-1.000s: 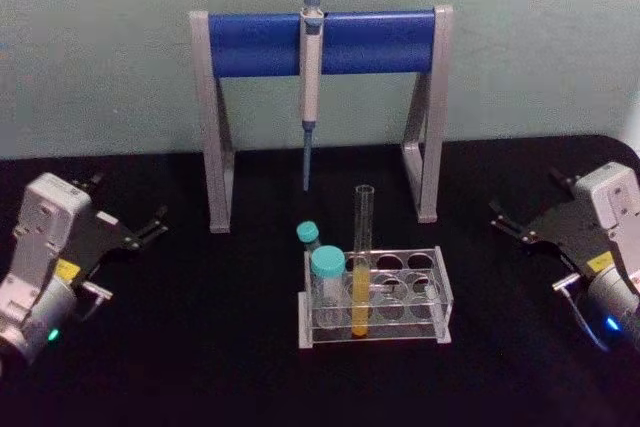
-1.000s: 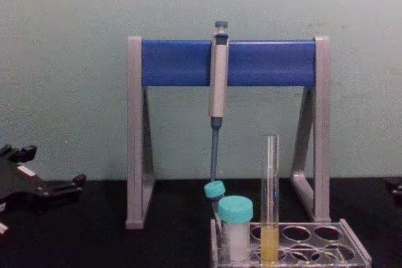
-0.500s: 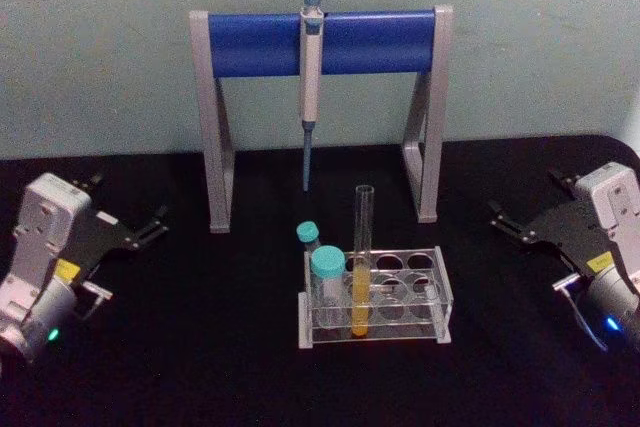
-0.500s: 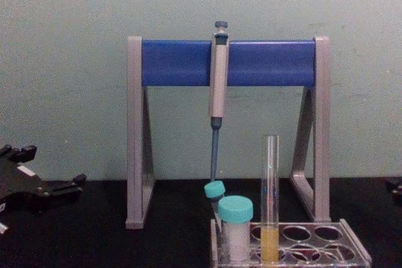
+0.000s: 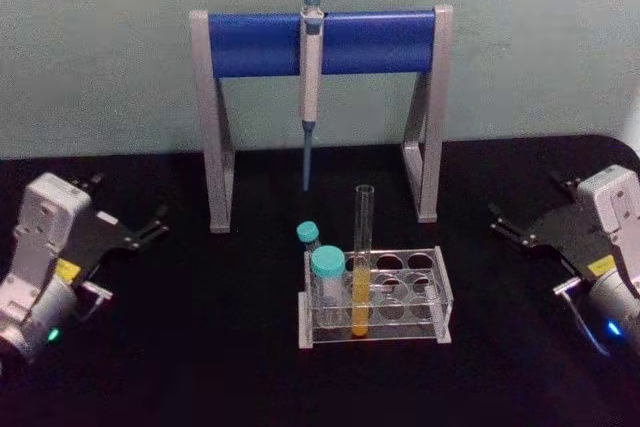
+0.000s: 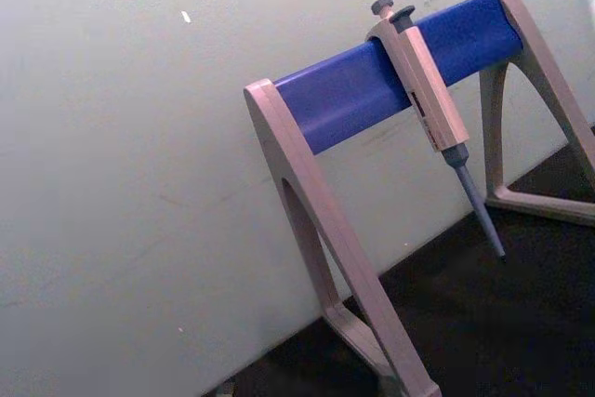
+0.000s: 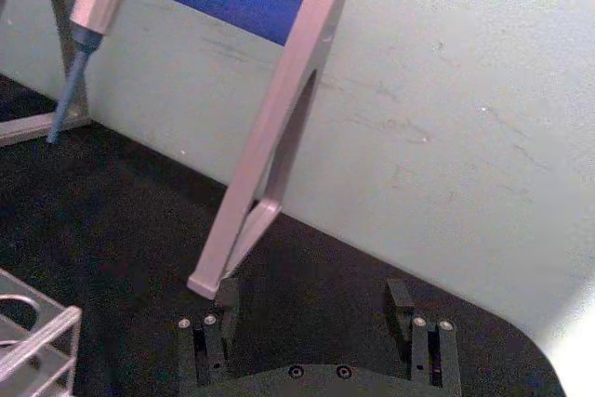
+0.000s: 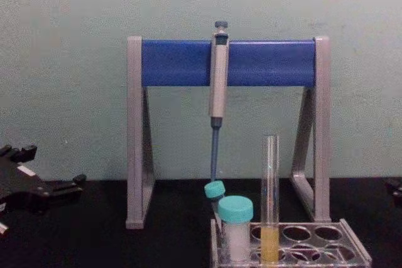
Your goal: Pick up the test tube from the test tube rack, shake it, then place it back into the test tube rack.
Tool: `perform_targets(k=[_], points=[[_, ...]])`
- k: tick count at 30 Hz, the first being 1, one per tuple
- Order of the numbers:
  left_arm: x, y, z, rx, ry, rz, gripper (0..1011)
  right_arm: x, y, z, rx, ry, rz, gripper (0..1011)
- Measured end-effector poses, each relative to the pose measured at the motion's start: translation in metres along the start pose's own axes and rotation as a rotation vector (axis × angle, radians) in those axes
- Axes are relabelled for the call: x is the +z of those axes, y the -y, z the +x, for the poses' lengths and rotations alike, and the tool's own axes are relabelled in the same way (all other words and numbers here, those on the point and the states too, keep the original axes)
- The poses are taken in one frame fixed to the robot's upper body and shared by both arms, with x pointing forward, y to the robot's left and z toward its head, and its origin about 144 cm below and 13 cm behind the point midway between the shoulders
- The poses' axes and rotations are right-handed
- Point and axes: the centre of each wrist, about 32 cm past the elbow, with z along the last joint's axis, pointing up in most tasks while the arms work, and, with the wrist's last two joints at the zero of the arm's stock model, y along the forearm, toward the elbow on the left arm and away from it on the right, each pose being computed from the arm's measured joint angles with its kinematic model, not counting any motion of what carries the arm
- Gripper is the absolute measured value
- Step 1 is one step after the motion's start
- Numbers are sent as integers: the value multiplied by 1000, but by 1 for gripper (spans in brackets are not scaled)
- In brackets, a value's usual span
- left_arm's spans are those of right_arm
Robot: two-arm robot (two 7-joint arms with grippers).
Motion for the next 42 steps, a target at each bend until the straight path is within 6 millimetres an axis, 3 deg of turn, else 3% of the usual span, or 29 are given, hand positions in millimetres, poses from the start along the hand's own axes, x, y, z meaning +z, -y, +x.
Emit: perform_targets(k=[24, 42], points=[[0, 0, 0, 0, 0, 0, 1001, 16, 48, -39, 131, -202, 51, 1000], [0, 0, 0, 0, 0, 0, 1001, 22, 46, -63, 257, -297, 64, 1000]])
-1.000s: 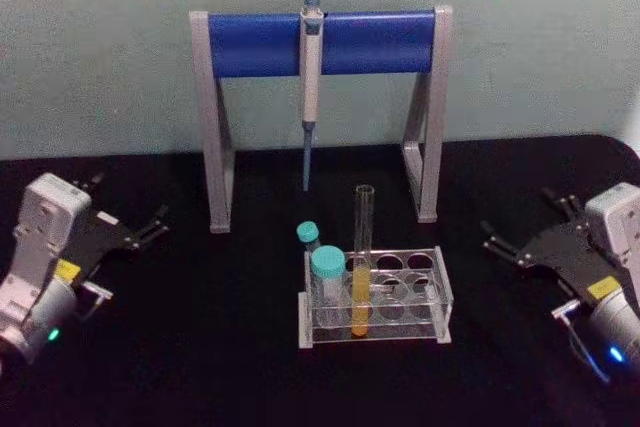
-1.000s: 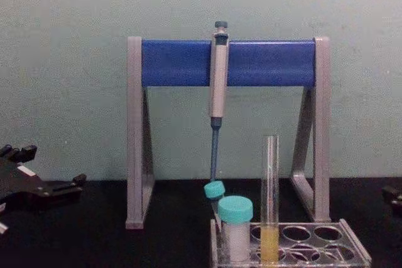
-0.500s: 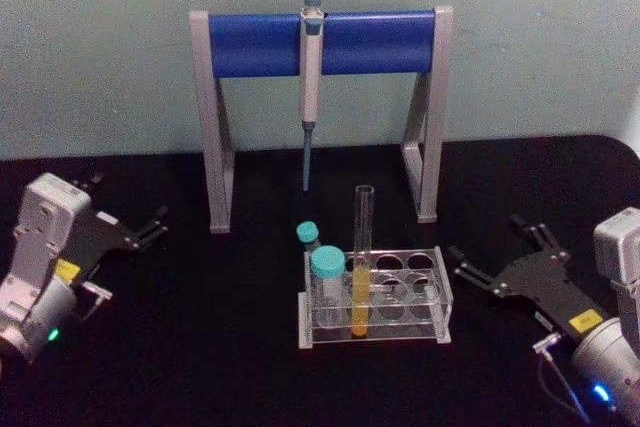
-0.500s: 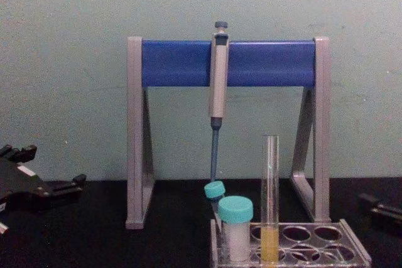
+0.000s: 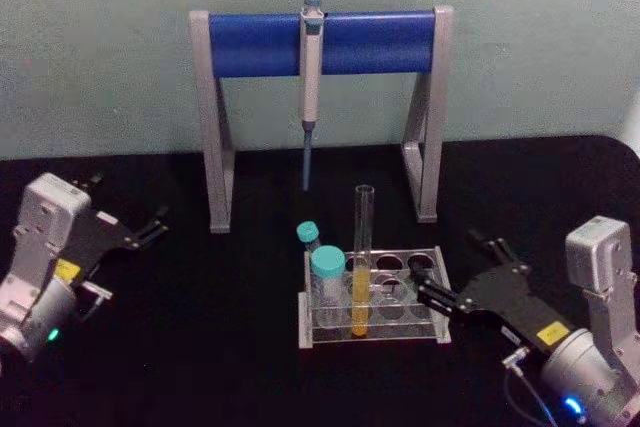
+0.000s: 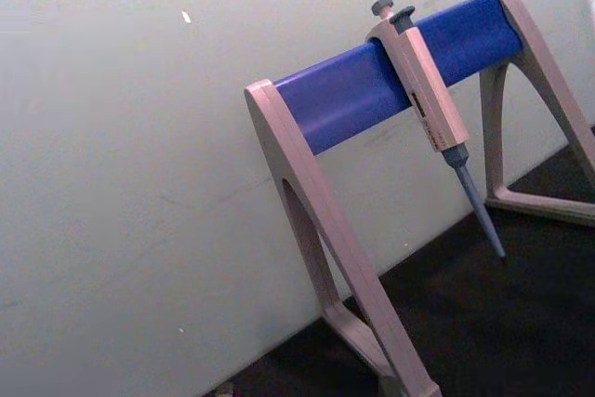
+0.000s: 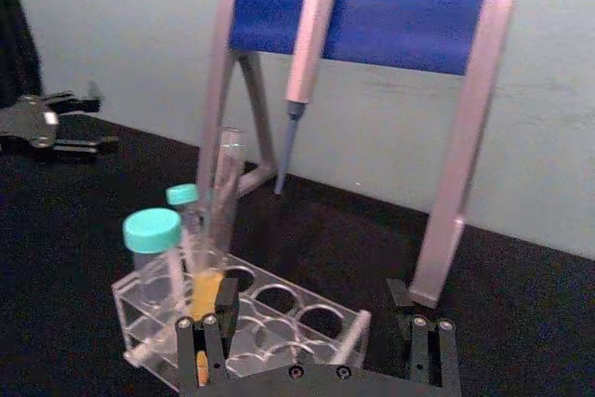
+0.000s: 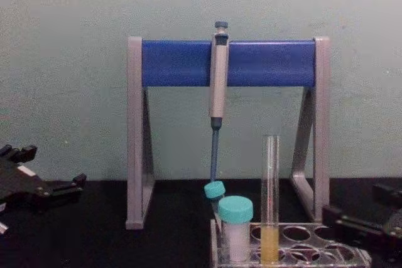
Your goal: Pick up the test tube from the test tube rack, shake it, then place it back into the test tube rack.
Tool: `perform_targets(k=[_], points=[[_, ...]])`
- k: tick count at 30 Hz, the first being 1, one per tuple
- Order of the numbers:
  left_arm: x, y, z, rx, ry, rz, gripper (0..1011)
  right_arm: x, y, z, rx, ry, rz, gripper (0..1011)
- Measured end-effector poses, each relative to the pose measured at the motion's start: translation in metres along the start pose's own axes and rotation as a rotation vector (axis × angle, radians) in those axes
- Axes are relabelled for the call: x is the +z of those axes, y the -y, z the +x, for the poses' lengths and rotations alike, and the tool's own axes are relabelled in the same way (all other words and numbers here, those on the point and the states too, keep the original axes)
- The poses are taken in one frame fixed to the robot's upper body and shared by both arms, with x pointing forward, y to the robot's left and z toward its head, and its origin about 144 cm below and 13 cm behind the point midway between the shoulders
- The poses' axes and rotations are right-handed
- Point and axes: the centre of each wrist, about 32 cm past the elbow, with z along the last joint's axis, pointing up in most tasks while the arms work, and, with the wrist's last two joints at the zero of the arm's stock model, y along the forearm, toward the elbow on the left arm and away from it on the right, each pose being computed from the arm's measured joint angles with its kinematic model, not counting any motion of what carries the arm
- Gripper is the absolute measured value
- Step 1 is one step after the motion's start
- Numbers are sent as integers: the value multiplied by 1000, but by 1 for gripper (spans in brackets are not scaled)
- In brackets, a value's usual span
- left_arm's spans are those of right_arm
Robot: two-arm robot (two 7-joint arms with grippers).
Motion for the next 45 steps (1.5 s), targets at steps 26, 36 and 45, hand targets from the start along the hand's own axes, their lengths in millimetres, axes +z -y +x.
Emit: perform_targets(k=[26, 36, 45], points=[[0, 0, 0, 0, 0, 0, 1001, 19, -40, -4, 161, -88, -30, 1000], [0, 0, 0, 0, 0, 0, 1001, 24, -56, -2, 167, -116, -42, 1000], [0, 0, 0, 0, 0, 0, 1001, 25, -68, -1, 183, -117, -46, 1000]])
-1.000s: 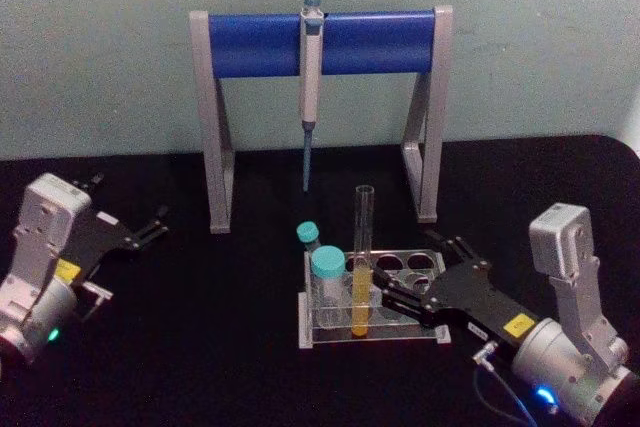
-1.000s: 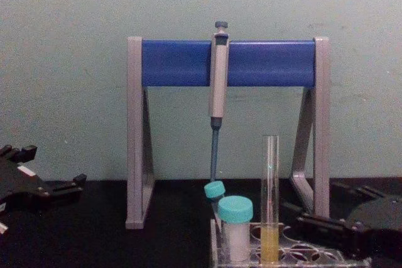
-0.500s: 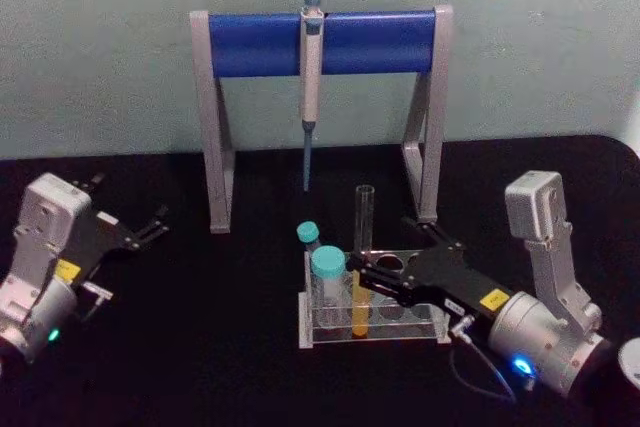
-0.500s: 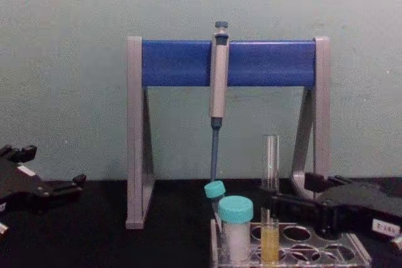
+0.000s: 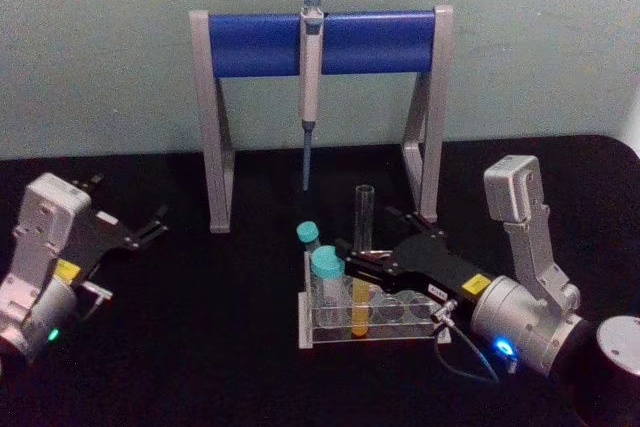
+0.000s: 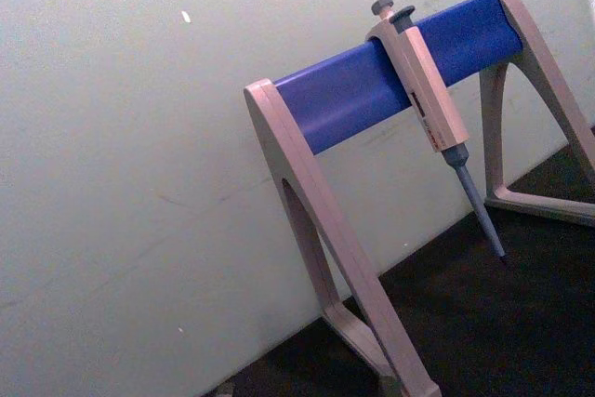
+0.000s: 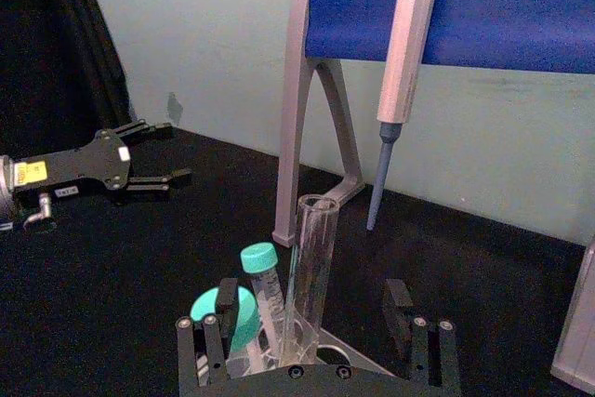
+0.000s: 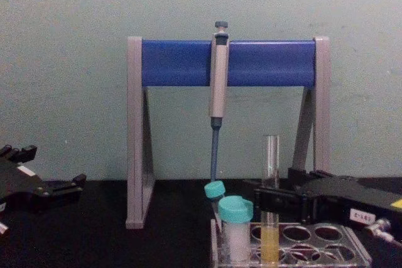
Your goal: Pick up the test tube from the test tube rack, shake it, then place it back into the test tube rack.
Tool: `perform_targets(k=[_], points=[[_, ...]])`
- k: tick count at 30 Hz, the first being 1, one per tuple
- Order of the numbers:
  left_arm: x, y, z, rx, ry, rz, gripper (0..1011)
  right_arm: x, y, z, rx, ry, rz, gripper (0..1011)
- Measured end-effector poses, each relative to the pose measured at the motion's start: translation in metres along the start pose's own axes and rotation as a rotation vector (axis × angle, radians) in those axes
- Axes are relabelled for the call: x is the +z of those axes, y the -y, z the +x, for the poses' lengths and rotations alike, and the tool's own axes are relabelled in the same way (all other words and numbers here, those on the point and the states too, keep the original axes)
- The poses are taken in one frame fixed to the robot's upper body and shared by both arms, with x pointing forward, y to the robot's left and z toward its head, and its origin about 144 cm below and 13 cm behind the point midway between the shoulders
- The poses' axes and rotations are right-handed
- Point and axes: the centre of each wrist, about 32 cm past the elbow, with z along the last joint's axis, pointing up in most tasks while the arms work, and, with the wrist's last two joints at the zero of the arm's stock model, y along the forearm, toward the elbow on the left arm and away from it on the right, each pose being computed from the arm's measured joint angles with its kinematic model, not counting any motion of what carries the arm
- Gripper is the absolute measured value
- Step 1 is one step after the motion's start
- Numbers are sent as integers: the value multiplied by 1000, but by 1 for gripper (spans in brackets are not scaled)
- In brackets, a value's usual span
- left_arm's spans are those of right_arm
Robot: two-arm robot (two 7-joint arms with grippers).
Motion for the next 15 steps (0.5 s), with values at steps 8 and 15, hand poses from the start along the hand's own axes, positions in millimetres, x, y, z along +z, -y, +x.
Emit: perform_targets(k=[8, 15], points=[[0, 0, 0, 0, 0, 0, 1001, -1, -6, 2, 7, 0, -3, 1000], [0, 0, 0, 0, 0, 0, 1001, 0, -7, 2, 8, 5, -2, 1000]])
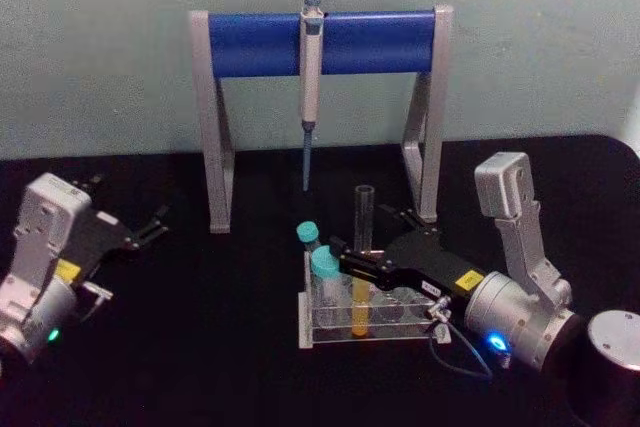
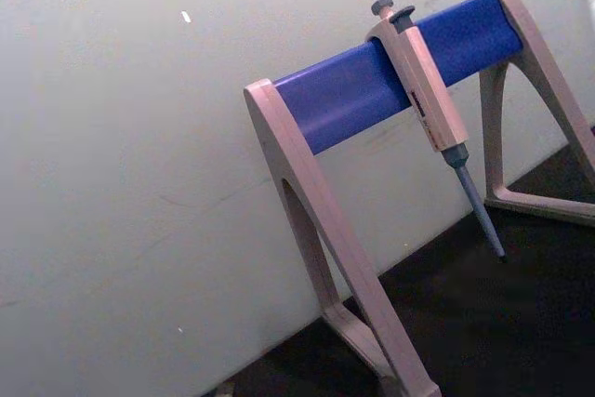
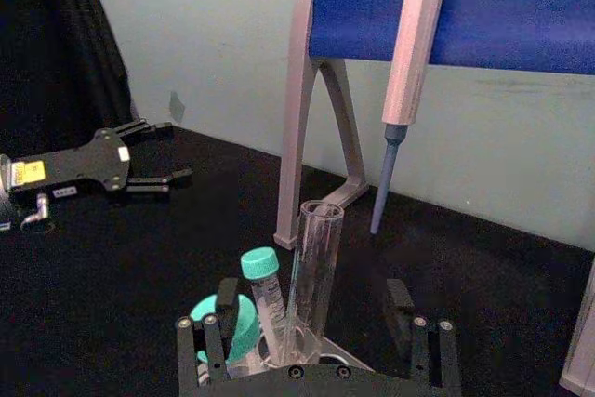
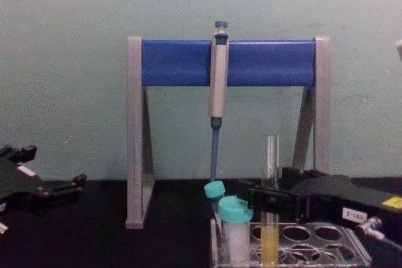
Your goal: Pick up the test tube from the test tube rack, shake it, then place it back into the test tube rack.
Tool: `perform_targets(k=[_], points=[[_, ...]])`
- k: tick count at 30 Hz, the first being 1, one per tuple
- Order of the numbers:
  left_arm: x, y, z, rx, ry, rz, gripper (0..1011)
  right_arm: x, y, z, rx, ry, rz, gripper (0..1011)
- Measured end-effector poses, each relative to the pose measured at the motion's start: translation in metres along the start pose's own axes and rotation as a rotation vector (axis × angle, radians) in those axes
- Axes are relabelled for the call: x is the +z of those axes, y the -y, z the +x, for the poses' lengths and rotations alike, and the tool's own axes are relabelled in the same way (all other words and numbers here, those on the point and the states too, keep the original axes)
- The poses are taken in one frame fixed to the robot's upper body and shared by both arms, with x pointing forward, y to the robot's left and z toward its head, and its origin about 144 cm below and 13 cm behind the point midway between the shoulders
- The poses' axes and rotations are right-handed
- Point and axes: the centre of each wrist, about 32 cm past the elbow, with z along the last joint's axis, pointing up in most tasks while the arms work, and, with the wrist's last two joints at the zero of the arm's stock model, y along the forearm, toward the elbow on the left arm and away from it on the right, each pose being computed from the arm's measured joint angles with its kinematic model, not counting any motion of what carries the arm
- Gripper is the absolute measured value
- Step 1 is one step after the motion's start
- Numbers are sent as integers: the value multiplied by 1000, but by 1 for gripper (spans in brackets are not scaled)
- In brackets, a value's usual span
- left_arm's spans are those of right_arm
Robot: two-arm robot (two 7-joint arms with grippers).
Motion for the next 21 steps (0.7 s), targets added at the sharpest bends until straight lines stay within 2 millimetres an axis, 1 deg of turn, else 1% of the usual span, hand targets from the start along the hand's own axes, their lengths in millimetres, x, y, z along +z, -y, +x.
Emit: perform_targets(k=[8, 15, 21], points=[[0, 0, 0, 0, 0, 0, 1001, 0, 0, 0, 0, 0, 0, 1000], [0, 0, 0, 0, 0, 0, 1001, 0, 0, 0, 0, 0, 1, 860], [0, 0, 0, 0, 0, 0, 1001, 0, 0, 0, -1, 0, 1, 675]])
